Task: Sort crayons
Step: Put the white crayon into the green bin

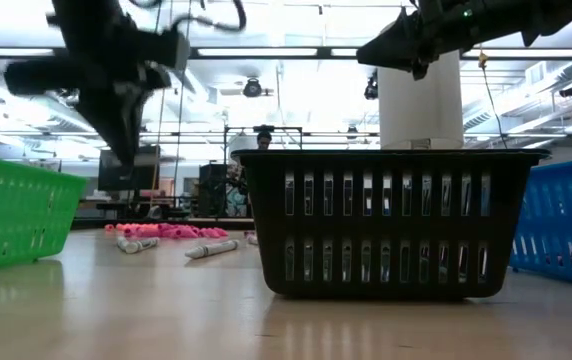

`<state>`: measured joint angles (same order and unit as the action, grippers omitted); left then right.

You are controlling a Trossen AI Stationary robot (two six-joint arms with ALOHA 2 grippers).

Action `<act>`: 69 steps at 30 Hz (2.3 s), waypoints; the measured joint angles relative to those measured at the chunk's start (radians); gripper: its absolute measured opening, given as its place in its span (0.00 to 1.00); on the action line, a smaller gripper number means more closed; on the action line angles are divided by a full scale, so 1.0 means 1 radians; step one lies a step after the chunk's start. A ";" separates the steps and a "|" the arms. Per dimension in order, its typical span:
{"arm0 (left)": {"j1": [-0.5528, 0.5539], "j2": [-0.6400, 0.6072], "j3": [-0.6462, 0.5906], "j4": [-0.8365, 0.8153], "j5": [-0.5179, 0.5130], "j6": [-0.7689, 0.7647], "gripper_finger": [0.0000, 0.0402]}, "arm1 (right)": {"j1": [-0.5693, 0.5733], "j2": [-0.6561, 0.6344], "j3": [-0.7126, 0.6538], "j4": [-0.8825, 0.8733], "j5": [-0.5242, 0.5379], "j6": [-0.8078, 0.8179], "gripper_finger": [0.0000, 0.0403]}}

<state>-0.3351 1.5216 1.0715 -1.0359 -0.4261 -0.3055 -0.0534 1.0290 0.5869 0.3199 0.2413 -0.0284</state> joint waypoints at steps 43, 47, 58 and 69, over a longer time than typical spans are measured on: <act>-0.329 0.001 -0.166 0.335 0.394 -1.046 0.07 | 0.054 0.000 0.000 0.064 -0.026 0.026 0.22; -0.329 0.001 -0.166 0.350 0.393 -1.050 0.09 | 0.054 0.000 0.000 0.064 -0.026 0.026 0.22; -0.329 0.001 -0.165 0.353 0.395 -1.045 0.20 | 0.054 0.000 0.000 0.063 -0.026 0.028 0.22; -0.302 0.001 -0.107 0.316 0.455 -0.964 0.37 | 0.054 0.000 0.000 0.063 -0.026 0.028 0.22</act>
<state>-0.6373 1.5230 0.9644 -0.7198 0.0291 -1.2690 0.0010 1.0290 0.5873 0.3828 0.2150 -0.0002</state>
